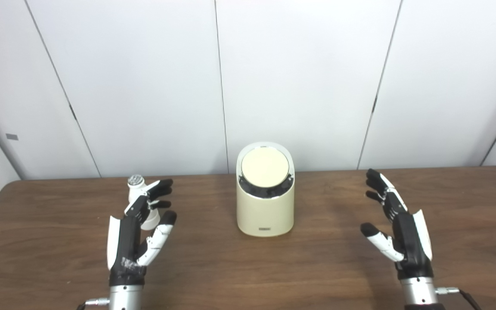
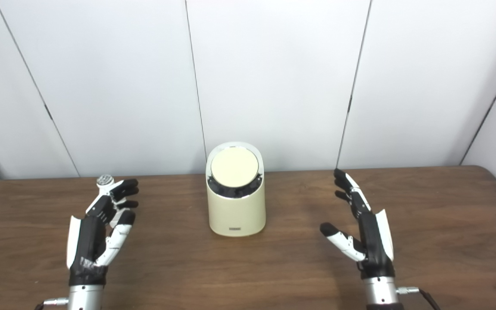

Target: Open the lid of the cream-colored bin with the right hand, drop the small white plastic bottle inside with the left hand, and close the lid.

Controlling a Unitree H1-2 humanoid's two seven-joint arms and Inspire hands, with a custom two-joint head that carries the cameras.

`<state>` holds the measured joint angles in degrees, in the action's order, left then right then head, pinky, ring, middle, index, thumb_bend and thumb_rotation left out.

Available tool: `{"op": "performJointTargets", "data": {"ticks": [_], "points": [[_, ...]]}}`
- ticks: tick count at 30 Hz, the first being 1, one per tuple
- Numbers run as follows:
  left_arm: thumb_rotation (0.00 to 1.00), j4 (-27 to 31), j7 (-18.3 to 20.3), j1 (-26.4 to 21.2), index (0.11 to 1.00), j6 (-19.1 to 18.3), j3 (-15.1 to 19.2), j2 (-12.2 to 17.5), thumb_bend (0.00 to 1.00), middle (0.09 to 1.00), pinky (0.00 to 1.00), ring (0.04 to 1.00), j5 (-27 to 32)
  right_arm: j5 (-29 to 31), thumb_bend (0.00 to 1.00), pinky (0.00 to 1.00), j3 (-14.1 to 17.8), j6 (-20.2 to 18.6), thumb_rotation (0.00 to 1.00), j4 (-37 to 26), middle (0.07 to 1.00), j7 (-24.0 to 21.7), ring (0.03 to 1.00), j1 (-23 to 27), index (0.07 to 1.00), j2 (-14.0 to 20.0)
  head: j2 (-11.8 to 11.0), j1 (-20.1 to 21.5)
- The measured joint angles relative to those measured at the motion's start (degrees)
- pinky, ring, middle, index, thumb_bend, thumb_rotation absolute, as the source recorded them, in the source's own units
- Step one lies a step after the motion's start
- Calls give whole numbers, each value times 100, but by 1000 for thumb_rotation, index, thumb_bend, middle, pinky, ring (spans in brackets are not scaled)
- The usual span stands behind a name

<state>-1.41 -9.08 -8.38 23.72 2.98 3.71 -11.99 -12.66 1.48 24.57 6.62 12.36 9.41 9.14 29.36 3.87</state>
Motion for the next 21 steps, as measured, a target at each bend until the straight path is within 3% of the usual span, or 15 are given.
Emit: {"op": "performJointTargets", "data": {"ticks": [21], "points": [[739, 0, -5, -1, 755, 1, 9, -8, 723, 786, 660, 763, -60, 94, 933, 845, 14, -42, 844, -143, 911, -101, 900, -62, 903, -17, 35, 35]]}}
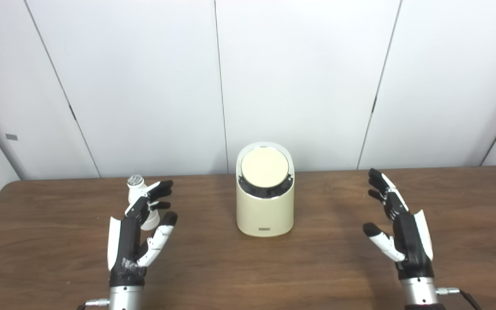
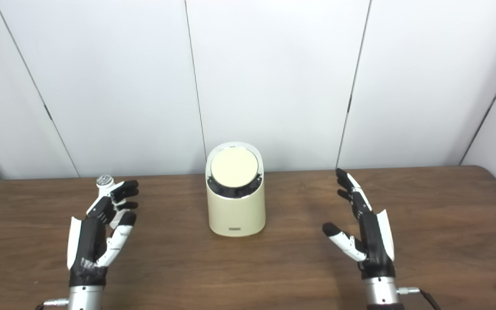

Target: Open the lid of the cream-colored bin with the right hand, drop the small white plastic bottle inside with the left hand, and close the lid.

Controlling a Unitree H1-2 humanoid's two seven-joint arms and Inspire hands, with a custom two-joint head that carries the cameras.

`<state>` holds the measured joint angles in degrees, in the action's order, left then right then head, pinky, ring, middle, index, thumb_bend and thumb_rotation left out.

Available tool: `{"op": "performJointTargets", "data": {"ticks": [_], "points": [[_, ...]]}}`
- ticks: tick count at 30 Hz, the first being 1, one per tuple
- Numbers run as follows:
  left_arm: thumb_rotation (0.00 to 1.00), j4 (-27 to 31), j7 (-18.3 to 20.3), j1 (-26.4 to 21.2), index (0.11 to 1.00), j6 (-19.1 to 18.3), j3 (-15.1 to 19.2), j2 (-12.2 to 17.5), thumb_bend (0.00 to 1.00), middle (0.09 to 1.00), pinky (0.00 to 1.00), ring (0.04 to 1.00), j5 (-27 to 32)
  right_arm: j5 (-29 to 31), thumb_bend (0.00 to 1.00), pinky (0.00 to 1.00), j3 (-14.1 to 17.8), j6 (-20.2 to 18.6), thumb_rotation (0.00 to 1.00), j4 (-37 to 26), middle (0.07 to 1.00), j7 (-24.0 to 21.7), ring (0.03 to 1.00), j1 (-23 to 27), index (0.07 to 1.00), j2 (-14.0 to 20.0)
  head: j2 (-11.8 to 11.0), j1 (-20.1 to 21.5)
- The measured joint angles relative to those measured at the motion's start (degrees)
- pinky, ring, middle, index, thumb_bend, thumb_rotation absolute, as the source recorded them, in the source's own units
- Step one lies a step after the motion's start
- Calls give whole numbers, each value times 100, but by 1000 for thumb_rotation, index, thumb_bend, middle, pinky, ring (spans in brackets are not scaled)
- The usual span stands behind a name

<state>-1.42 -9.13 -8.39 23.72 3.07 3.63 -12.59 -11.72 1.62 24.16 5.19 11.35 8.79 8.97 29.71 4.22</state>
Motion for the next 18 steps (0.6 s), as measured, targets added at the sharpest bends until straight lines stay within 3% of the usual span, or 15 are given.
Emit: {"op": "performJointTargets", "data": {"ticks": [4, 11, 15, 18], "points": [[749, -13, 2, -1, 753, 0, -3, -1, 721, 785, 662, 765, -5, -10, 904, 854, 8, -241, 857, -220, 911, -64, 905, -109, 904, -82, -18, -9], [726, -23, 8, -2, 759, -1, -6, -11, 710, 792, 661, 773, 13, -358, 835, 802, 44, -1019, 885, -964, 908, -207, 886, 15, 900, -92, -35, 0], [724, -23, 14, -5, 760, -1, -14, -20, 695, 796, 663, 774, 69, -558, 864, 808, 32, -1530, 861, -1279, 914, -374, 897, 253, 908, -53, -44, -9], [727, -23, 14, -5, 759, -1, -18, -20, 690, 792, 661, 772, 86, -616, 877, 758, 8, -1796, 838, -1410, 900, -472, 870, 393, 901, -53, -44, 0]]}}
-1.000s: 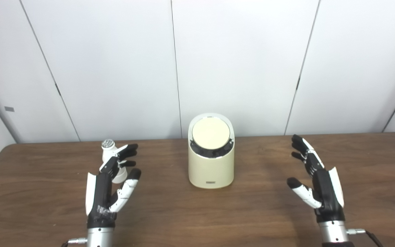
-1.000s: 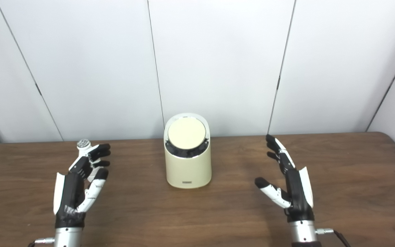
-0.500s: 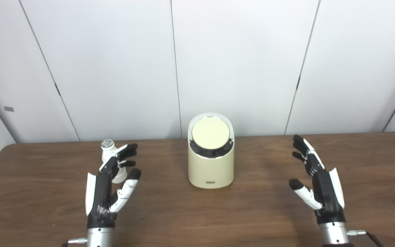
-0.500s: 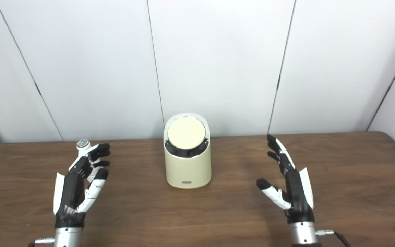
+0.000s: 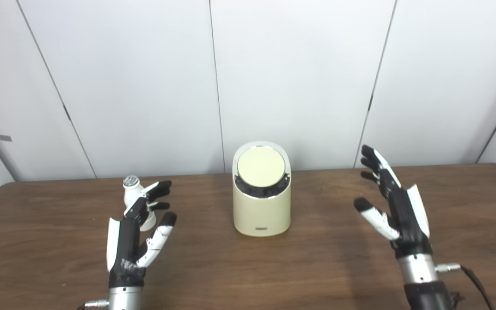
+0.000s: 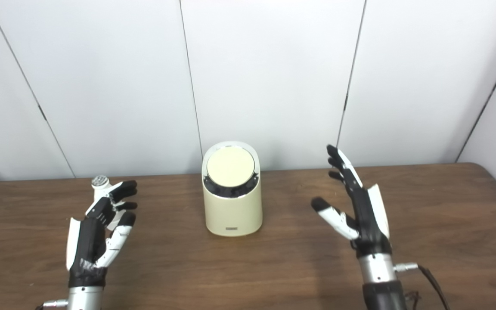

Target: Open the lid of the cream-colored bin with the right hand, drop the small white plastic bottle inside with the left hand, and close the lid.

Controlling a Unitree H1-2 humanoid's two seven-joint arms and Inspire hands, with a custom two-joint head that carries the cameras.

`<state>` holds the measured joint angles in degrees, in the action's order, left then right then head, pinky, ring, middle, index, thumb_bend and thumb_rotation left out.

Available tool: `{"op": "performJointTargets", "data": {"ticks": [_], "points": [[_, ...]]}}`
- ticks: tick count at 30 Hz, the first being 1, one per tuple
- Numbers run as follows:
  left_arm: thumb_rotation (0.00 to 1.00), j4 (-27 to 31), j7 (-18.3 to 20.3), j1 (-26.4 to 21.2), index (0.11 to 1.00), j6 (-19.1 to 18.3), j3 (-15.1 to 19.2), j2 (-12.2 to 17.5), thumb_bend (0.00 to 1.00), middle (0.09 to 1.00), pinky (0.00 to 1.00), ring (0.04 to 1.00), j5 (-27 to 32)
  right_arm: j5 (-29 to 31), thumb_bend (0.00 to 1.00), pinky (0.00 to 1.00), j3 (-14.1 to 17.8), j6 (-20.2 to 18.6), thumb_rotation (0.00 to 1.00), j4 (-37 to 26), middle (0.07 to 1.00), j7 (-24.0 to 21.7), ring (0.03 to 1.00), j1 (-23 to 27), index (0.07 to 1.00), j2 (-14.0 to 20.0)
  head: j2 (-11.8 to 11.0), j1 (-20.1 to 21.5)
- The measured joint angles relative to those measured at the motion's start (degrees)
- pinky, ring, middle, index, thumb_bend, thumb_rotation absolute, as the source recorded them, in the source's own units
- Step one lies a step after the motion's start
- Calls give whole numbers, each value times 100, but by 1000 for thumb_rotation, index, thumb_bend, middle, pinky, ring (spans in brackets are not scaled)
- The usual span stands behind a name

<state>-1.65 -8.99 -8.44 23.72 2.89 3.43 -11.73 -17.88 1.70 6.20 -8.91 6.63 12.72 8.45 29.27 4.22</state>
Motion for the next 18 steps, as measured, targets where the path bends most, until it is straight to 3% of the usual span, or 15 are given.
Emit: {"op": "performJointTargets", "data": {"ticks": [8, 18], "points": [[719, -3, -1, 0, 758, 0, -1, 1, 703, 788, 663, 773, 12, -315, 923, 774, -92, -289, 826, 28, 890, -154, 866, 257, 882, 77, 0, 0], [710, -18, 0, -4, 754, -1, -8, -1, 708, 784, 659, 766, 9, -1093, 998, 787, -349, -1658, 741, -5, 931, -457, 891, 662, 891, 82, -9, -26]]}}
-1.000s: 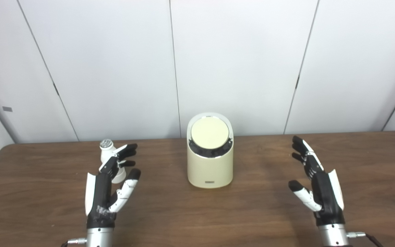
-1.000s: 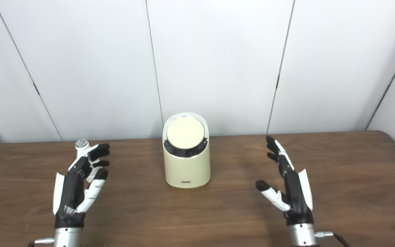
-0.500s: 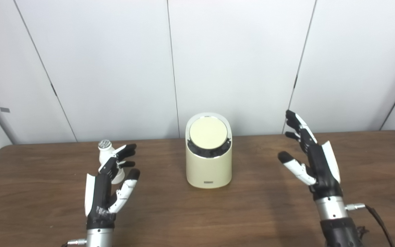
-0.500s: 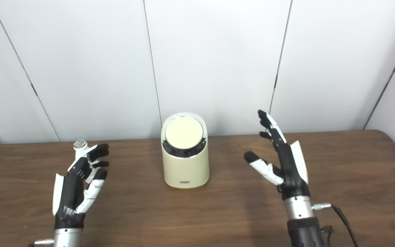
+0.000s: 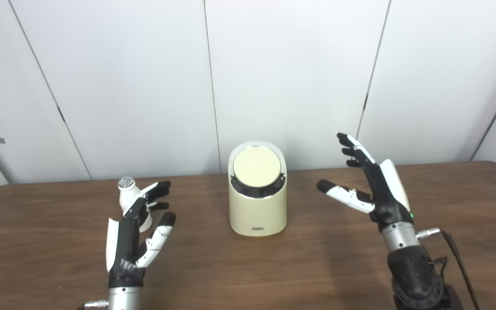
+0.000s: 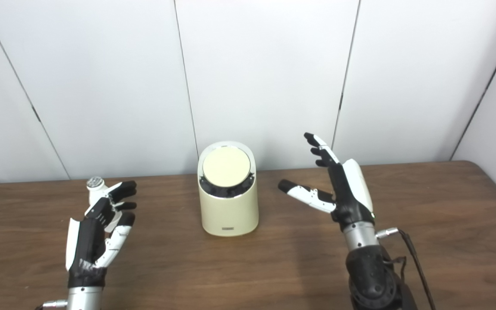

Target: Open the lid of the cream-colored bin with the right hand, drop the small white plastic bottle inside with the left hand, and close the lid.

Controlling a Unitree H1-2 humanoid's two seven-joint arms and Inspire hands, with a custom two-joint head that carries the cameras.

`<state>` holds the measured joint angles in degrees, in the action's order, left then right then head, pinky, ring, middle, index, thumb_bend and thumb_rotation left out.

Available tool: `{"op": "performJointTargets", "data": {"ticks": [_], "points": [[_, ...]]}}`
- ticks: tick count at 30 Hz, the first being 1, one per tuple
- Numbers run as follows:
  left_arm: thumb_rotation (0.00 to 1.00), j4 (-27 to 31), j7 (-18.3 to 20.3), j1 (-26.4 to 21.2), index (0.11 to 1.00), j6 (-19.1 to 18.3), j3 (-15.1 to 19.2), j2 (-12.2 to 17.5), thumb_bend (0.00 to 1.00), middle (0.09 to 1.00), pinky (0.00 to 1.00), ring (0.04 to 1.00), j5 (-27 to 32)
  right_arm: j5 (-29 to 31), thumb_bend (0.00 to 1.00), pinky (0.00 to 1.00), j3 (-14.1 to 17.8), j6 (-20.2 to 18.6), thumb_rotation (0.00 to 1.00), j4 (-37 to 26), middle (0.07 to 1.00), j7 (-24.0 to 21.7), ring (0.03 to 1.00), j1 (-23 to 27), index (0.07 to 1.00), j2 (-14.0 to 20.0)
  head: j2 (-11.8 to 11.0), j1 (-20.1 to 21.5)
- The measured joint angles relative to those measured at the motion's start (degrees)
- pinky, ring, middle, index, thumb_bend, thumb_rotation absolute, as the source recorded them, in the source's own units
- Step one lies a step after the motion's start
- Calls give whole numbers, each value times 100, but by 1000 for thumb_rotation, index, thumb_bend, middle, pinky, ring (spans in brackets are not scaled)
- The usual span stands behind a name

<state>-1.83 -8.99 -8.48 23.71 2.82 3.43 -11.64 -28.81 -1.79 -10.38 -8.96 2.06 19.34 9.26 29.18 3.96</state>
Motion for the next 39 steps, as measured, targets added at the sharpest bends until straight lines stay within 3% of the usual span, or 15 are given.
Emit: {"op": "performJointTargets", "data": {"ticks": [3, 8, 12, 16, 21, 28, 39], "points": [[699, -1, 0, 0, 753, 0, -5, -3, 702, 785, 662, 766, 2, -161, 1000, 758, -77, -330, 746, -3, 912, -78, 879, 72, 884, 2, 0, 0], [697, -9, 0, 0, 751, 0, -7, -11, 711, 785, 665, 771, 8, -330, 1000, 780, -233, -522, 746, 79, 880, -134, 893, 297, 882, 68, 9, -18], [706, -8, 0, 0, 749, 0, -9, -23, 696, 783, 656, 764, 1, -282, 1000, 783, -289, -540, 652, 96, 880, -208, 874, 699, 900, 86, 18, -35], [695, -8, 2, 0, 746, 0, -11, -23, 681, 784, 656, 768, -10, -130, 1000, 662, -290, -542, 573, 125, 882, -214, 803, 870, 896, 5, 18, -35], [700, -8, 24, 3, 750, 0, -20, -21, 687, 794, 666, 779, 13, -196, 1000, 616, -447, -760, 588, 144, 880, -232, 801, 887, 899, -106, 18, -35], [698, -8, 28, 2, 754, -1, -28, -23, 670, 793, 669, 778, -14, -474, 1000, 629, -640, -1133, 616, 144, 876, -369, 802, 1118, 899, -79, 18, -44], [688, -8, 28, 2, 752, -1, -41, -28, 664, 790, 664, 774, -12, -1076, 1000, 623, -1010, -1520, 513, 279, 860, -569, 787, 1364, 874, -60, 9, -70]]}}
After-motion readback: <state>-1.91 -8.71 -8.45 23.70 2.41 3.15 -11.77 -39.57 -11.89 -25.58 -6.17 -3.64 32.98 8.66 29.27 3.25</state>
